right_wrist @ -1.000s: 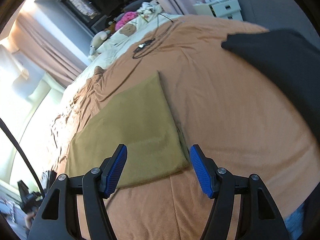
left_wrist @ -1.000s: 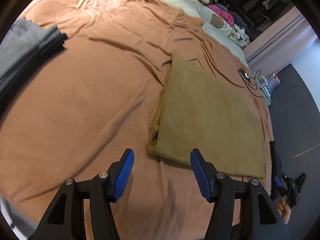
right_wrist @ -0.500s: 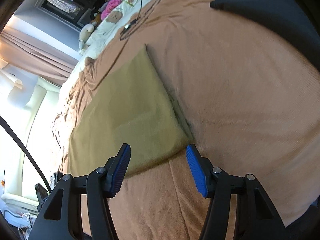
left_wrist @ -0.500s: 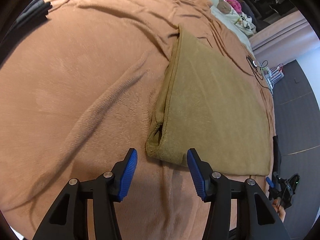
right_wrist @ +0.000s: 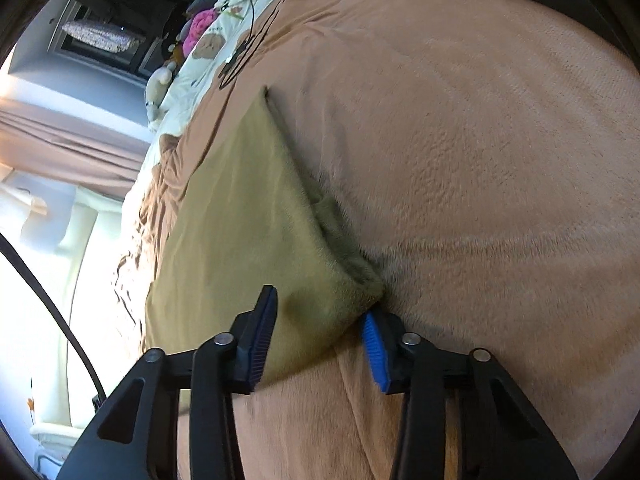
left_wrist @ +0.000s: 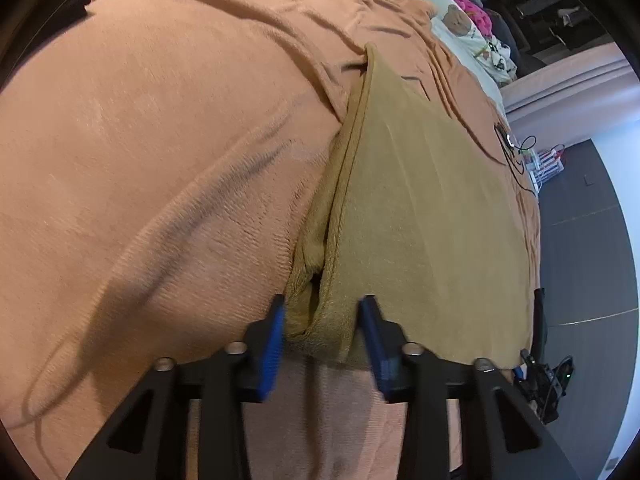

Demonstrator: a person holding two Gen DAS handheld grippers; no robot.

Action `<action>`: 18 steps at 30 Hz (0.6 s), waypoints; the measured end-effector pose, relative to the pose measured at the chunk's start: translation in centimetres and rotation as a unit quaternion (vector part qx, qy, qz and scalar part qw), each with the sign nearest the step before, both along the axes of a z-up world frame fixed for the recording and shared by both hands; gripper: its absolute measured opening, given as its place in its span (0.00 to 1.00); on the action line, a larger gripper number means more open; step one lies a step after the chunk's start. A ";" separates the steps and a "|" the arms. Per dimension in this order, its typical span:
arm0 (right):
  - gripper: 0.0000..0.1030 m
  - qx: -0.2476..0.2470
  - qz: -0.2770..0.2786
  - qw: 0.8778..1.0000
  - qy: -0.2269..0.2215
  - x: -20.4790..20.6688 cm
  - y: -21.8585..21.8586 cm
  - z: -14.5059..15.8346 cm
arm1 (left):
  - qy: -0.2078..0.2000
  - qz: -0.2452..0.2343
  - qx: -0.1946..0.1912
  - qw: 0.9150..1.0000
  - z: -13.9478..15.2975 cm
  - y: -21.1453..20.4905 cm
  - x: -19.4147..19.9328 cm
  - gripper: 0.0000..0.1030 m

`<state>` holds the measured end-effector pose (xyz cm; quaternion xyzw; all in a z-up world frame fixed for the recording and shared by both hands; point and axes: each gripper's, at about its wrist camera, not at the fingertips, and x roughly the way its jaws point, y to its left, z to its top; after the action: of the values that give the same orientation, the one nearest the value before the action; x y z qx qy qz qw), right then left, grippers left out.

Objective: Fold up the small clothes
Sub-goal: 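Grasp the folded edge of the shirt with both tools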

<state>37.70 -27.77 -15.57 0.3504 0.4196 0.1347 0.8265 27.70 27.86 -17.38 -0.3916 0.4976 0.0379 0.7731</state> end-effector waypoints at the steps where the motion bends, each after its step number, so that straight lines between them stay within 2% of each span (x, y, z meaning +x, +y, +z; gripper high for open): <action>1: 0.30 0.003 -0.002 1.000 -0.001 0.2 -0.3 -0.1 | 0.001 -0.003 0.002 1.000 -0.1 -0.1 0.0 0.29; 4: 0.24 0.001 0.002 1.000 -0.005 0.1 0.4 -0.6 | -0.001 0.004 -0.011 1.000 -0.4 0.0 -0.2 0.27; 7: 0.12 -0.003 0.005 1.000 -0.006 -0.1 0.8 -0.8 | -0.012 0.013 -0.021 1.000 -0.5 0.3 -0.5 0.11; 8: 0.06 -0.003 0.007 1.000 -0.007 -0.1 1.0 -0.8 | -0.020 0.016 -0.016 1.000 -0.2 0.3 -0.6 0.10; 11: 0.04 -0.017 0.008 1.000 -0.014 -0.5 1.3 0.1 | -0.036 0.019 -0.001 0.999 0.7 0.3 -1.1 0.08; 18: 0.03 -0.023 0.004 0.999 -0.040 -2.1 1.9 2.1 | -0.062 0.026 -0.004 0.998 2.8 1.3 -2.4 0.08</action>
<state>35.63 -25.90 -13.50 0.3239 0.3903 0.1425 0.8500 25.32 29.13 -14.57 -0.4095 0.4386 0.0315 0.7993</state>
